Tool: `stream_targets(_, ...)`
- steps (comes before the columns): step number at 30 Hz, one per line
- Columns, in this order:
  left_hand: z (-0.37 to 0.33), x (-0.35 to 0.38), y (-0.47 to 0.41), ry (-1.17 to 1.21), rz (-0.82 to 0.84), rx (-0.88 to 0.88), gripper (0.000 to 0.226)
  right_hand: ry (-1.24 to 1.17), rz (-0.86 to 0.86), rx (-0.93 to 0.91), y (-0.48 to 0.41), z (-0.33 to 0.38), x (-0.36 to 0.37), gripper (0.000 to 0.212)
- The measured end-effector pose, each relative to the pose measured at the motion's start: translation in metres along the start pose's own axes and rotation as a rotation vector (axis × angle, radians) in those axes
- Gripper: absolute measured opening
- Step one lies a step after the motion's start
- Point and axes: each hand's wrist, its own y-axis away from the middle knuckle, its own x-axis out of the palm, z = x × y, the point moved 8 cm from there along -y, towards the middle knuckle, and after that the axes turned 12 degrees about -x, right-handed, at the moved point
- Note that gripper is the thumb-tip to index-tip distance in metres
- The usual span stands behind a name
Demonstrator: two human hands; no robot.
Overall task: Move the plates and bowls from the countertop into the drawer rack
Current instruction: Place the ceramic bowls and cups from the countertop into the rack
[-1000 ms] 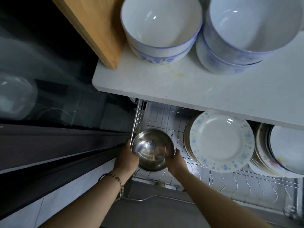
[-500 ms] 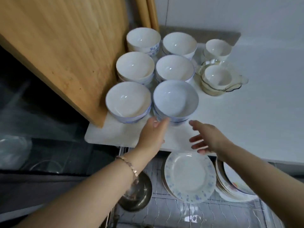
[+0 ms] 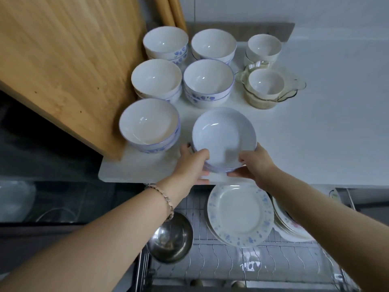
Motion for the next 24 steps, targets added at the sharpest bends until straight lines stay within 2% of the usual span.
stream_targets(3,0.019,-0.003,0.029,-0.133,0.065,0.02,0.061,0.095,0.091,0.01,0.039,-0.01,-0.019,0.042)
stream_targets(9,0.096,-0.007,0.067,-0.36,0.261,-0.043,0.063,0.248,0.317,0.112,0.091,-0.059,-0.022,0.049)
stream_targets(11,0.126,-0.016,0.061,-0.387,0.282,-0.119,0.058,0.265,0.34,0.168,0.099,-0.085,-0.013,0.049)
stream_targets(12,0.139,-0.023,0.055,-0.394,0.294,-0.156,0.048,0.291,0.349,0.191,0.101,-0.101,-0.008,0.052)
stream_targets(13,0.147,-0.033,0.046,-0.4,0.275,-0.181,0.041,0.323,0.355,0.21,0.101,-0.116,-0.005,0.06)
stream_targets(15,0.154,-0.06,0.017,-0.421,0.136,-0.143,0.043,0.41,0.356,0.224,0.101,-0.142,0.002,0.062)
stream_targets(18,0.149,-0.09,-0.035,-0.836,-0.122,0.01,0.045,0.493,0.35,0.244,0.098,-0.172,0.01,0.069)
stream_targets(20,0.148,-0.086,-0.065,-1.076,-0.145,0.049,0.061,0.519,0.323,0.244,0.091,-0.185,0.012,0.078)
stream_targets(24,0.177,-0.085,-0.115,-1.279,-0.092,-0.104,0.074,0.531,0.332,0.216,0.076,-0.204,0.012,0.078)
